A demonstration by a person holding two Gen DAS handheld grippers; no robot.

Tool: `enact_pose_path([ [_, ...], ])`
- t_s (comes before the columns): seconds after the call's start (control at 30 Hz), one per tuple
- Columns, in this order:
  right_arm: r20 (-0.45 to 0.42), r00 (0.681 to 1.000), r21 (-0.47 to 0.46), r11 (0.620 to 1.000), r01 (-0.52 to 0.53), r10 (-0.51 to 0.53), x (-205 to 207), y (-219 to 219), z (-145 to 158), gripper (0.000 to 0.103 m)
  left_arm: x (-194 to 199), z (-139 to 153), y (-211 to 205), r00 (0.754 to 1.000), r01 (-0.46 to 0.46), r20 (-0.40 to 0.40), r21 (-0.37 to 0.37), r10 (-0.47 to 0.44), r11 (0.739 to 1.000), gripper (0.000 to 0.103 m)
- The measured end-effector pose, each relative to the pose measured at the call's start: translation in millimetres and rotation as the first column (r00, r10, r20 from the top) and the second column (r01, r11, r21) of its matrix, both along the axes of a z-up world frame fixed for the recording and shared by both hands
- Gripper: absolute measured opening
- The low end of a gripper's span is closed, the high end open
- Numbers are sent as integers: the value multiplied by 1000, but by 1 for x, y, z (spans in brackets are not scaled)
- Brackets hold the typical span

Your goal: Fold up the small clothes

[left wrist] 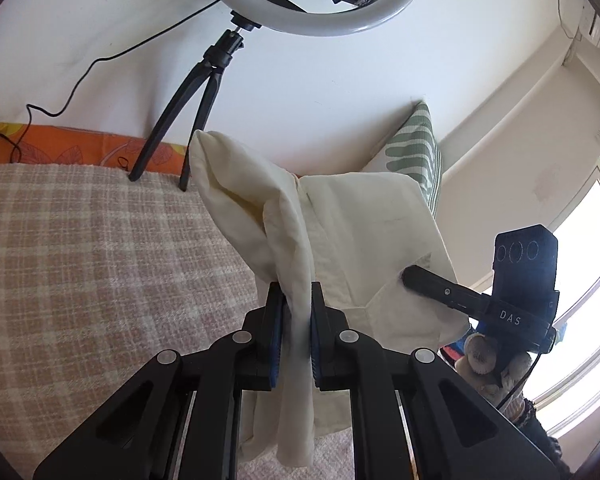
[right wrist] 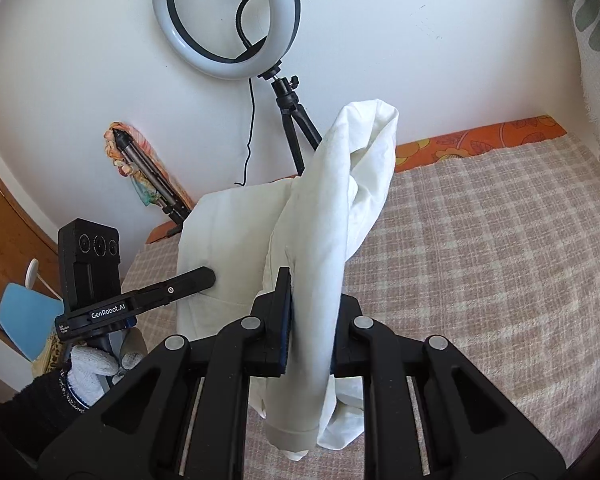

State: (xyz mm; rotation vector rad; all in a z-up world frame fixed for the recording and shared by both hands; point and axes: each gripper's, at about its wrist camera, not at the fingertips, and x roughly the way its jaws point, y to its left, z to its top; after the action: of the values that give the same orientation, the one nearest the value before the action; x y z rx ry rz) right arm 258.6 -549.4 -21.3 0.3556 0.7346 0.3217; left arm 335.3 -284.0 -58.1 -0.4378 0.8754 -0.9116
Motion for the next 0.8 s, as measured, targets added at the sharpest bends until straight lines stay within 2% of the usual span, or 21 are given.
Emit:
enact_pose_path([
  [0.23, -2, 999, -86, 995, 50, -51, 40, -38, -3, 15, 29, -13, -60, 1000, 17, 12, 44, -17, 999, 10],
  [0.4, -8, 996, -95, 992, 87, -88, 66, -64, -15, 15, 42, -24, -90, 1000, 12, 20, 76, -13, 997, 10],
  [0.57, -23, 993, -134, 984, 114, -118, 84, -77, -30, 14, 52, -31, -106, 999, 2, 35, 116, -6, 993, 10],
  [0.8, -65, 979, -233, 957, 173, -193, 103, -91, -52, 14, 55, -35, -120, 995, -32, 96, 215, 12, 976, 10],
])
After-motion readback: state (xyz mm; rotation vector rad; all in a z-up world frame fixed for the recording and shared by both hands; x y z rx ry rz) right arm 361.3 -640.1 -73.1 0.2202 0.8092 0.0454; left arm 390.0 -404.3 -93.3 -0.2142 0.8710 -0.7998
